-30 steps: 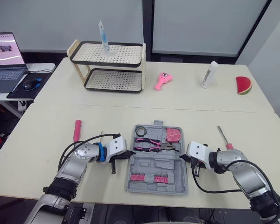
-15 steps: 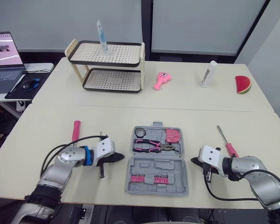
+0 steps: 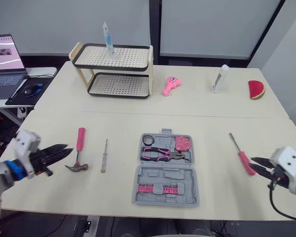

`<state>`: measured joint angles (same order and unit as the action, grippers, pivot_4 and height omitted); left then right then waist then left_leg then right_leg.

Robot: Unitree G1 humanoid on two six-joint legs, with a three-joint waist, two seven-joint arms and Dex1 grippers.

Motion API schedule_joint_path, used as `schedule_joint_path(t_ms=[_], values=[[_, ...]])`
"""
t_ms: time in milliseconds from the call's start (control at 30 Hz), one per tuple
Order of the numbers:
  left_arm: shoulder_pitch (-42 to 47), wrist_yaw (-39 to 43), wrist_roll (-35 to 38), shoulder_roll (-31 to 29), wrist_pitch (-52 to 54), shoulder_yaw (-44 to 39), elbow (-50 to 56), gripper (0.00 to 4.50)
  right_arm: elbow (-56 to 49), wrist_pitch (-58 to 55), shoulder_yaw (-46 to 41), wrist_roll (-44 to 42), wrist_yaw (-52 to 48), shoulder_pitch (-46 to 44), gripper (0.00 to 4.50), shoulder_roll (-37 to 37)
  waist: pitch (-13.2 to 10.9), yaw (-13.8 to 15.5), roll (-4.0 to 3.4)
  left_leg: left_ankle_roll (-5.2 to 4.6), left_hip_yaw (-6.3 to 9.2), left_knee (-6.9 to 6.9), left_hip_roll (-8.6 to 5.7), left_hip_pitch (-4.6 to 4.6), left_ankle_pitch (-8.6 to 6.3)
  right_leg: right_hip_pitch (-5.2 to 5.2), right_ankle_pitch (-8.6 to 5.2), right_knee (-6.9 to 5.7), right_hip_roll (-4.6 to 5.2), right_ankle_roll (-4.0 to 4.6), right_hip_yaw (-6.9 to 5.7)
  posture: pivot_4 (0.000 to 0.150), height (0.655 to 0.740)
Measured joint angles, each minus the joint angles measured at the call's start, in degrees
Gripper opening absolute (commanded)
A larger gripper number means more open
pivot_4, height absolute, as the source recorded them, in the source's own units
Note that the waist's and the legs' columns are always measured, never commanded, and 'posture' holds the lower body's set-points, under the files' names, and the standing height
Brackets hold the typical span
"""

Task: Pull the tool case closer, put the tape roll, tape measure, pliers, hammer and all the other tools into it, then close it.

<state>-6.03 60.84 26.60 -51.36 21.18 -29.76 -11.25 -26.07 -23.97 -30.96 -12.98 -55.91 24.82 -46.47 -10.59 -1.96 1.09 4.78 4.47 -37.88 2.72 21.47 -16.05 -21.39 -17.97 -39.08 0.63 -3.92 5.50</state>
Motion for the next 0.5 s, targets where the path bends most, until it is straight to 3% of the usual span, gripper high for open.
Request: schedule_joint_path(t_ms=[233,367,500], values=[[-8.0,-1.6,-0.2,-0.1,-0.1,-6.0,-5.5,4.44,3.0,1.8,-2.1,-1.8,-2.8,4.1,3.31,0.0,0.0,0.0,0.12,0.02,-0.08,0.01,0.01,-0.02,-0.01,-0.01,-0.03,0.04,0.02,-0.01,0.06,0.150,0.7350],[-12.6,-1.7,-0.2,2.0,0.0,-6.6,-4.9,4.50,4.7,3.1,-2.2,-1.7,-2.7,5.5,4.48,0.2,0.0,0.0,0.13,0.03,-0.10,0.03,0.01,-0.01,-0.02,-0.01,-0.04,0.06,0.04,0.00,0.06,0.150,0.7350],[-13.8,-2.8,0.3,3.8,0.8,-6.6,-1.8,4.50,6.8,3.7,-2.2,-1.8,-2.7,5.5,4.48,0.2,0.1,0.1,0.24,0.03,-0.09,0.03,0.01,-0.02,-0.02,0.00,-0.05,0.06,0.04,0.00,0.03,0.150,0.7350]])
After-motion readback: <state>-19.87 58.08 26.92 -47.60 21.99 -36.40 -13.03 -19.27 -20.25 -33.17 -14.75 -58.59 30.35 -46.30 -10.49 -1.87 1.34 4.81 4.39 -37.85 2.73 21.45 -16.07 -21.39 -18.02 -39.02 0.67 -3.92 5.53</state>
